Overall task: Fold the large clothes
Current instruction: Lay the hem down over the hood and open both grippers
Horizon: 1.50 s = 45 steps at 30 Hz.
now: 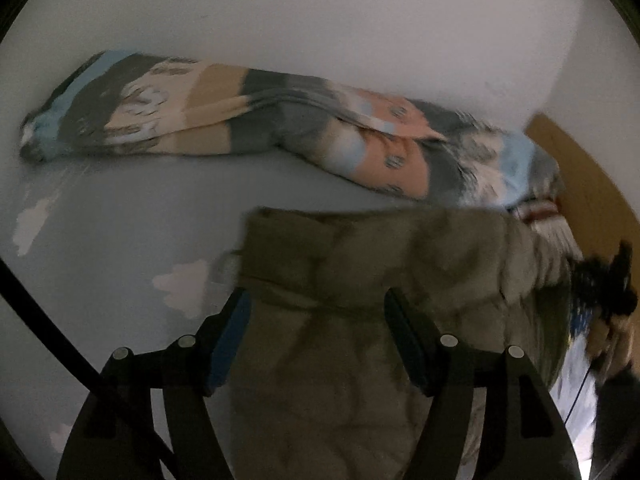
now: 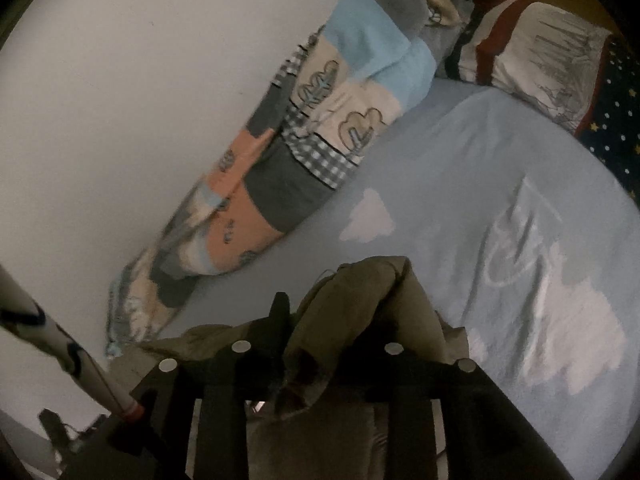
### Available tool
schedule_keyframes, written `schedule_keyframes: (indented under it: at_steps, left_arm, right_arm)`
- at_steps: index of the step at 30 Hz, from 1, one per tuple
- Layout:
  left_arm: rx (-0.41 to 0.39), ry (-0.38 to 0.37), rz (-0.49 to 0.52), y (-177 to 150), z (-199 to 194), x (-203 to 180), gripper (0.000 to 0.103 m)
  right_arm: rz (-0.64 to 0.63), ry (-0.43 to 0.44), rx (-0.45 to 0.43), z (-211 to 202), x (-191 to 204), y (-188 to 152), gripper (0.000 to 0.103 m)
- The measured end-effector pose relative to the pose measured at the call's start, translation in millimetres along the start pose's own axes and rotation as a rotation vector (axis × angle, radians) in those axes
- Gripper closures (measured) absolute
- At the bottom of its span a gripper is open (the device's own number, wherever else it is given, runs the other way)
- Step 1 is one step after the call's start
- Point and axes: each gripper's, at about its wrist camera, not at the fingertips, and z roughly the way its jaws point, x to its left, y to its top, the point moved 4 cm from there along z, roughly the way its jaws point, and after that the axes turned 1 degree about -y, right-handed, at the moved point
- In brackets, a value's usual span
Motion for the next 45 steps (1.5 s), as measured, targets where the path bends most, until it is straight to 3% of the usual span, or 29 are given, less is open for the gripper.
schedule_keyframes:
  at_steps: [5,7,10,12,15,18,20,22,26,32,36,39,45]
  left_arm:
    - [0.040,-0.020,0.059,-15.2,20.7,-37.7,0.035]
    - [0.051,-0.026,0.065,-20.4,27.7,-45.3,0.035]
    - [0.065,-0.028,0.088,-28.1,38.7,-55.3,0.035]
    - [0.065,-0.013,0.129,-32.5,47.4,-64.0,0.035]
    - [0.039,0.035,0.193,-41.3,59.7,-80.6,0.035]
    - [0.018,0.129,0.235,-44.8,80.5,-89.7,0.033]
    - [0.036,0.202,0.225,-46.8,99.9,-86.4,0.025]
    - [0.066,0.221,0.206,-49.0,117.8,-80.7,0.020]
    - [0.107,0.211,0.144,-43.9,140.5,-66.2,0.009]
    - [0.122,0.246,0.127,-38.1,160.4,-62.0,0.001]
    - [0.146,0.265,0.097,-38.4,155.0,-61.1,0.000]
    - [0.135,0.245,0.057,-46.6,124.4,-59.8,0.000]
    - [0.047,0.213,0.019,-89.6,40.6,-61.3,0.000]
  right_arm:
    - [0.048,0.068,-0.020,-16.5,2.4,6.7,0.059]
    - [0.092,0.093,-0.058,-26.2,-1.8,14.9,0.045]
    - [0.144,0.131,-0.121,-47.2,-10.7,31.5,0.039]
    - [0.123,0.137,-0.123,-54.9,-10.3,34.0,0.039]
    - [-0.028,0.119,-0.061,-52.4,9.5,14.4,0.039]
    - [-0.237,0.065,0.027,-33.2,38.6,-30.0,0.039]
    - [-0.387,-0.001,0.058,-11.4,58.3,-66.2,0.040]
    - [-0.473,-0.062,0.080,11.0,67.7,-91.8,0.041]
    - [-0.554,-0.196,0.094,57.5,68.9,-116.2,0.040]
    - [-0.494,-0.209,0.132,93.1,44.2,-109.3,0.038]
    - [-0.475,-0.222,0.153,99.8,39.0,-110.1,0.037]
    - [-0.464,-0.255,0.156,91.1,43.1,-111.3,0.037]
    - [-0.439,-0.195,0.063,16.8,72.6,-133.7,0.038]
